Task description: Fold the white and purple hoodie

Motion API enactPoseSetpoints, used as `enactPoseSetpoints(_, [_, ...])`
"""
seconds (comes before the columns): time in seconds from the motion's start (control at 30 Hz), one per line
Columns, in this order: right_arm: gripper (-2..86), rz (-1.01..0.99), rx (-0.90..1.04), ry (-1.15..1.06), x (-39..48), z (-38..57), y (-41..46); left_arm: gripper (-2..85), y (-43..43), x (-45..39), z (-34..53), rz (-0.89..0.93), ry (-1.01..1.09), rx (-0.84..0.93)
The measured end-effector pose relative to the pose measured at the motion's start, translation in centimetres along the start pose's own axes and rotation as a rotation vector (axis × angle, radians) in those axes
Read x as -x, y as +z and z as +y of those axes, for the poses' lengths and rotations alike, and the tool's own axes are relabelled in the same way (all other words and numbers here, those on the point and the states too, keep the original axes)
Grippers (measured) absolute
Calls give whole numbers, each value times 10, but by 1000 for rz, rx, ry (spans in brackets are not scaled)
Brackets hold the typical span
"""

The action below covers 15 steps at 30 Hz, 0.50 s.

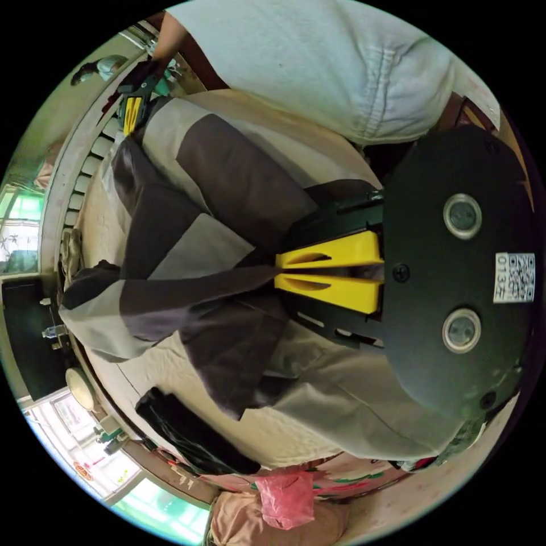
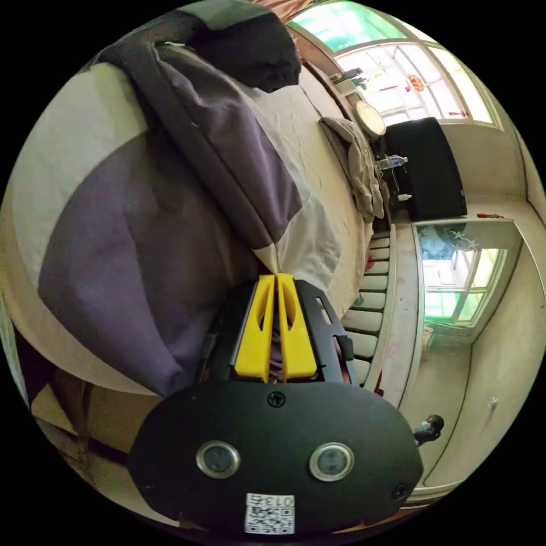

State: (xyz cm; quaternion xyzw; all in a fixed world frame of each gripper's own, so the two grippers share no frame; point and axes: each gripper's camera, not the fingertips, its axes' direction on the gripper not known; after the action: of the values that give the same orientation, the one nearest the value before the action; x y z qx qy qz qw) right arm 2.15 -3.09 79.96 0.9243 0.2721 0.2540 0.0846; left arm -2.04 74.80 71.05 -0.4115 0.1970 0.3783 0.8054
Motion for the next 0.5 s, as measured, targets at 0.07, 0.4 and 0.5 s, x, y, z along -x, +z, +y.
enactPoseSetpoints(0.07, [0,-2,16,-10,-7,10,-11,0,-8,-2,3,-11,33,24])
enactPoseSetpoints(0.4, [-1,-137,-139,451,-106,39,-56,-3,-98,53,42,-46,-212,-297])
enactPoseSetpoints(0.5, [1,-207,-146,451,-96,7,-37,-2,-69,65,2,-31,-213,-306])
